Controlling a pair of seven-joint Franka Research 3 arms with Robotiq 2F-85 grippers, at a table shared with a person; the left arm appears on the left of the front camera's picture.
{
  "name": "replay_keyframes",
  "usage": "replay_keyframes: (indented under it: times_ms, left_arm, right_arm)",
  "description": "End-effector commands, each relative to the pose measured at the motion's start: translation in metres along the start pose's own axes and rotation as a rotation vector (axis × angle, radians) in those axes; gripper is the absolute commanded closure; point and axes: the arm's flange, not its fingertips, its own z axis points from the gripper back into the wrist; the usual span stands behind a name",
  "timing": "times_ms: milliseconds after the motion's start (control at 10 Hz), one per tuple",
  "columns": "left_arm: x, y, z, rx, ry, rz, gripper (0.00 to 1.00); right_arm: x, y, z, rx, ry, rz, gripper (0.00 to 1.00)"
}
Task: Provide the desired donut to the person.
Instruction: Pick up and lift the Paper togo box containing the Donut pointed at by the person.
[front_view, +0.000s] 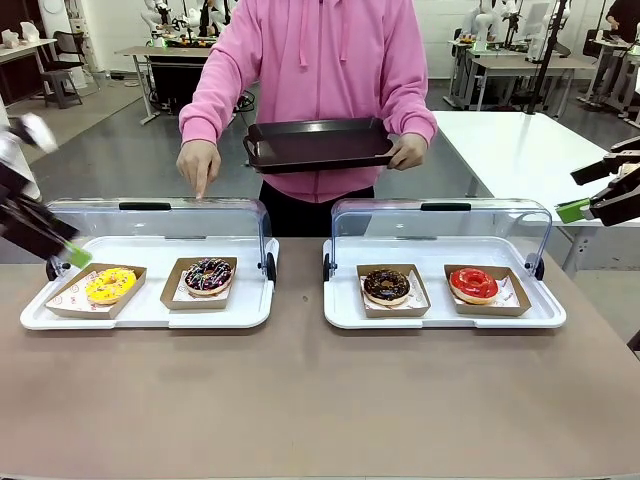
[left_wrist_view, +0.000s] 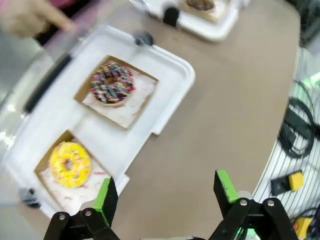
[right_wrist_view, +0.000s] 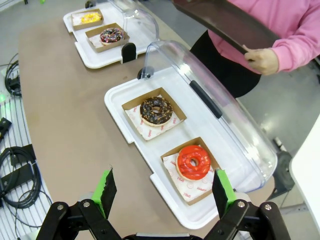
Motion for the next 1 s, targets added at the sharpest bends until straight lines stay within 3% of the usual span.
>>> replay_keyframes:
  times_ms: [0, 200, 500, 600, 700, 800, 900]
  left_arm:
    - [0.015, 0.012, -0.049, -0.055, 0.142, -0.241, 0.00]
    - [0.019, 0.012, -0.088, -0.058, 0.163, -0.432, 0.00]
    - [0.022, 0.020, -0.122, -0.038, 0.180, -0.620, 0.00]
    - [0.027, 0.030, -0.132, -0.067, 0.195, -0.590, 0.00]
    - [0.031, 0.030, -0.109, -0.166, 0.103, -0.446, 0.00]
    - [0.023, 0.016, -0.121, -0.053, 0.210, -0.597, 0.00]
    - [0.023, 0.016, -0.121, -0.053, 0.210, -0.597, 0.00]
  right_arm:
    - [-0.001, -0.001, -0.002, 0.007, 0.002, 0.004, 0.00]
    - [-0.001, -0.001, -0.002, 0.007, 0.002, 0.004, 0.00]
    - [-0.001, -0.001, -0.002, 0.007, 0.002, 0.004, 0.00]
    - [-0.001, -0.001, -0.002, 0.007, 0.002, 0.004, 0.00]
    - [-0.001, -0.001, -0.002, 0.007, 0.002, 0.004, 0.00]
    - [-0.001, -0.001, -0.002, 0.007, 0.002, 0.004, 0.00]
    - [-0.001, -0.001, -0.002, 0.007, 0.002, 0.004, 0.00]
